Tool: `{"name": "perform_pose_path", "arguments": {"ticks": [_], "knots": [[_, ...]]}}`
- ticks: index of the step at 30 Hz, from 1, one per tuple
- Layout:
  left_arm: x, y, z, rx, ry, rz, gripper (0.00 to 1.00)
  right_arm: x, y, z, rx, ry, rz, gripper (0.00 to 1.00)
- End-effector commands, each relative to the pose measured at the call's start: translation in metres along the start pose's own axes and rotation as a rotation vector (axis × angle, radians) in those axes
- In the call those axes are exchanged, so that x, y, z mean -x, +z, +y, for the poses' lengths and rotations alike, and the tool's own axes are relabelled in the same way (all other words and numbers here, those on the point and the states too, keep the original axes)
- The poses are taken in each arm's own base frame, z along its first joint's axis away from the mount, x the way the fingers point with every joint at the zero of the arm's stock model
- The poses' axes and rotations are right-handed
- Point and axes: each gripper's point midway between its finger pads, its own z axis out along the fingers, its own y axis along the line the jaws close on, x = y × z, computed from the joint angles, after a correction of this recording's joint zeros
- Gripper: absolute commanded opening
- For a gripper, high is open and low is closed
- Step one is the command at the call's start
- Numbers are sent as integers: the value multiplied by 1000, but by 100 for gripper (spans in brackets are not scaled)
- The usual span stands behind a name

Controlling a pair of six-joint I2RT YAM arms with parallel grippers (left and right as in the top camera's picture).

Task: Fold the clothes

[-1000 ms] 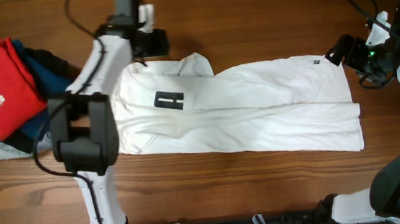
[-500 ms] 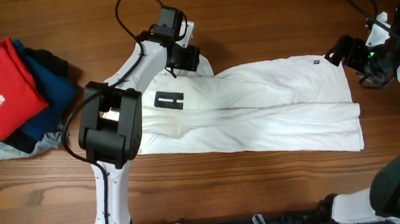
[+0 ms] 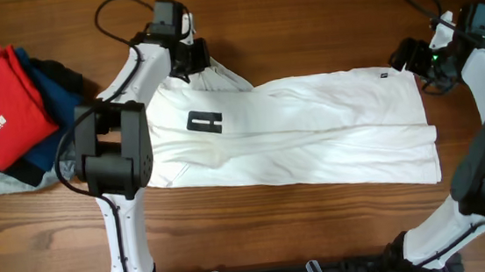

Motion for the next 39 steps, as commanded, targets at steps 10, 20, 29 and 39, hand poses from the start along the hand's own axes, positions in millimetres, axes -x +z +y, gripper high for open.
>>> {"name": "perform_pose_path", "arguments": {"ticks": [10, 20, 29, 39], "knots": [[2, -22, -16, -51, -60, 19, 4, 28, 68, -18, -243, -19, -133, 91], [2, -22, -16, -51, -60, 19, 4, -1, 92, -32, -278, -3, -29, 72], [10, -29, -13, -53, -66, -5, 4, 2, 72, -51, -318, 166, -49, 4], [13, -109, -25, -52, -80, -33, 4, 8, -26, -45, -361, 212, -90, 4]]}}
